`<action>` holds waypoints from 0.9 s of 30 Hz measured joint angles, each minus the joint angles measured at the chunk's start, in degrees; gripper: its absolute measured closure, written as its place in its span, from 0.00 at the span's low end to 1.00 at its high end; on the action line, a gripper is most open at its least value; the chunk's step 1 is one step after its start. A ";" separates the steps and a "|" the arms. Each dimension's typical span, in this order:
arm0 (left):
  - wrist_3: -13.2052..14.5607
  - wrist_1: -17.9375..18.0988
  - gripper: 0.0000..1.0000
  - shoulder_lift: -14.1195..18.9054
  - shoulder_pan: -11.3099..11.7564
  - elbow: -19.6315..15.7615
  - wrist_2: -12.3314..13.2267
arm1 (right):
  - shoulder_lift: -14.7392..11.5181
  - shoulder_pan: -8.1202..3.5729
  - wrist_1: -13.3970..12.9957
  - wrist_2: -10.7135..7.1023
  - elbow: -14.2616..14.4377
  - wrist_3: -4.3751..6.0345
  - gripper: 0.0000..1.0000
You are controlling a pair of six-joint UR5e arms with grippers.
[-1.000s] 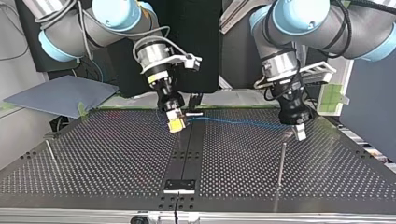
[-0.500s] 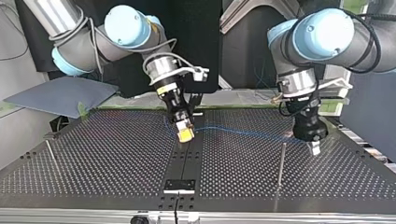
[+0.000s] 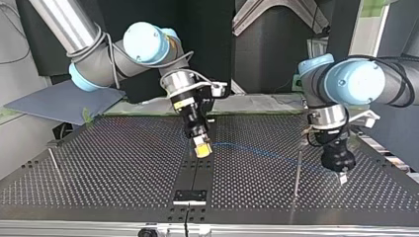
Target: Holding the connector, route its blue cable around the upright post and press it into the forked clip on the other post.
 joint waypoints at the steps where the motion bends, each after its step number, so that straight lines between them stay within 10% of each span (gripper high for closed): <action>1: -0.19 0.08 1.00 -0.60 0.60 0.09 0.61 | 0.26 0.03 -0.12 0.13 -0.11 -0.01 1.00; 27: -5.87 4.34 1.00 -5.61 6.39 0.79 13.97 | 3.55 0.20 -1.31 0.94 -3.02 -0.03 1.00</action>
